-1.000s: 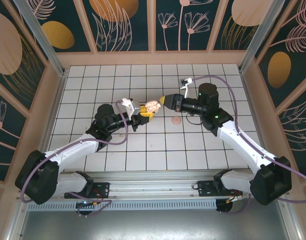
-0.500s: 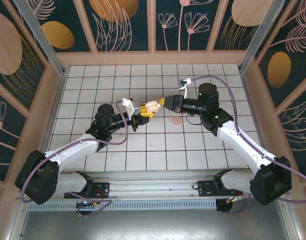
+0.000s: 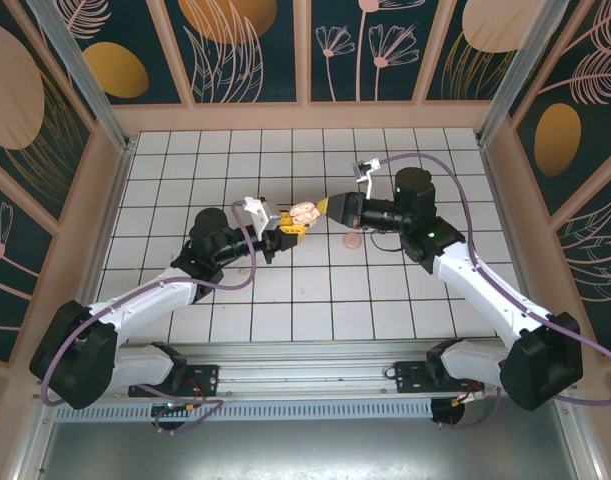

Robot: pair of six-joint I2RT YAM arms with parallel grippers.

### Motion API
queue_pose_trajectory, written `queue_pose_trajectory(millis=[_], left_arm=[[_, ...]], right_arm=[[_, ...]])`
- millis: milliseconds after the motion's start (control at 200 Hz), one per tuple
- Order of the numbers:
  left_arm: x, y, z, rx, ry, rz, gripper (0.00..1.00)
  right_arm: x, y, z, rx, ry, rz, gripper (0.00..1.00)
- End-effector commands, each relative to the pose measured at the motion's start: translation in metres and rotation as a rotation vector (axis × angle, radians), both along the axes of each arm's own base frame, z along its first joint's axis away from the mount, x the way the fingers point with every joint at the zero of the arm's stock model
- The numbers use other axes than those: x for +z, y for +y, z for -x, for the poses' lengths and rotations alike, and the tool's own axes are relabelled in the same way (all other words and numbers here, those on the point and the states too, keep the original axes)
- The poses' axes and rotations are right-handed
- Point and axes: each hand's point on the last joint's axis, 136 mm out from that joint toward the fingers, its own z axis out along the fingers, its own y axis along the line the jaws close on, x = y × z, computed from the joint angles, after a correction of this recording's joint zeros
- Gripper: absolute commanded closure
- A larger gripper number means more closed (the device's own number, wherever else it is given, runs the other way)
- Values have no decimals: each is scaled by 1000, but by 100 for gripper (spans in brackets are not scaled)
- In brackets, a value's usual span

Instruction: Insert the wireless bluetooth earbuds into the charging case

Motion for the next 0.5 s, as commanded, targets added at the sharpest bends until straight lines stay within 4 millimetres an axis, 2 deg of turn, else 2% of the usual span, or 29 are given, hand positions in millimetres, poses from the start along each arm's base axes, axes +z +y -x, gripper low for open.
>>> queue_pose_trajectory(millis=[0, 495], left_arm=[[23, 1, -1, 16, -67, 32, 84], [24, 1, -1, 20, -68, 31, 84]], right_arm=[[4, 4, 14, 43, -5, -17, 87], [3, 6, 20, 47, 7, -16, 90]])
